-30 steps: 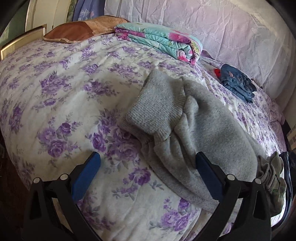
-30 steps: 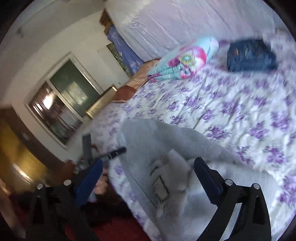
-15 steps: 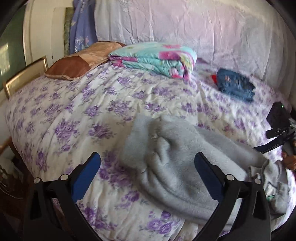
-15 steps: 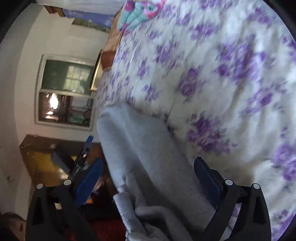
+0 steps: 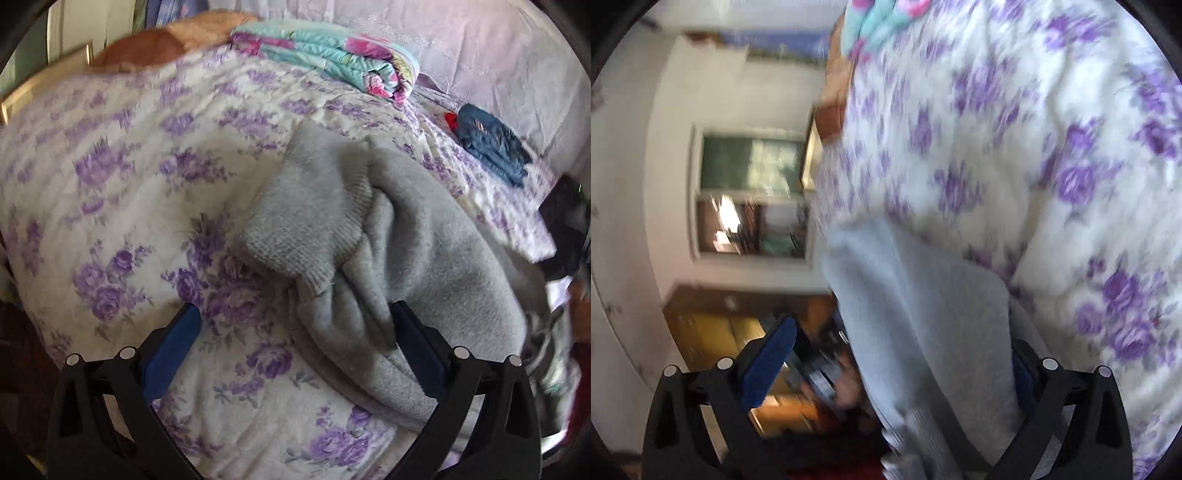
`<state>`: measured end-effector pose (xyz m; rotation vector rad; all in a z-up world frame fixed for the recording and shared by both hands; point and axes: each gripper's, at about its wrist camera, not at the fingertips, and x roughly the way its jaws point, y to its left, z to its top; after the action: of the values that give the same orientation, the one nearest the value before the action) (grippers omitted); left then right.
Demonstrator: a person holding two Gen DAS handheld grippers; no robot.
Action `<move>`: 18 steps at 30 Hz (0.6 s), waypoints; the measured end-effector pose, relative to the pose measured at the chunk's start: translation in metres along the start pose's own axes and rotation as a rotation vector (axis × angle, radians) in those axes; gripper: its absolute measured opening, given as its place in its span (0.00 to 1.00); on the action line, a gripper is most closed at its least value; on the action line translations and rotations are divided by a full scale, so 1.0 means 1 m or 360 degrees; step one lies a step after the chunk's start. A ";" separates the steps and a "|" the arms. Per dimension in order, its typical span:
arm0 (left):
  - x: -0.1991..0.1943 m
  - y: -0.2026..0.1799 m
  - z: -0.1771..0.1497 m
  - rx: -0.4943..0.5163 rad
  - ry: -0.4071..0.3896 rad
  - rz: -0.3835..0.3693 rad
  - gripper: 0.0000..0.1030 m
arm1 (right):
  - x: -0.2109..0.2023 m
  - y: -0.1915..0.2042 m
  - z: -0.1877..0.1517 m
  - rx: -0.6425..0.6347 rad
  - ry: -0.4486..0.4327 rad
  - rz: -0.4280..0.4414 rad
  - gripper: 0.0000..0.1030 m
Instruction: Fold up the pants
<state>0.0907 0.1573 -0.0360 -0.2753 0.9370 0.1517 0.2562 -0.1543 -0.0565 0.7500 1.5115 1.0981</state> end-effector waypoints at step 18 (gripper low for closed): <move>-0.013 0.014 0.006 0.0014 0.0022 -0.0093 0.96 | -0.072 0.000 0.001 -0.0002 -0.0478 -0.0024 0.95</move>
<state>0.0843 0.1724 -0.0249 -0.2956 0.9420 0.0922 0.2737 -0.2181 -0.0291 0.8597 1.2595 0.9284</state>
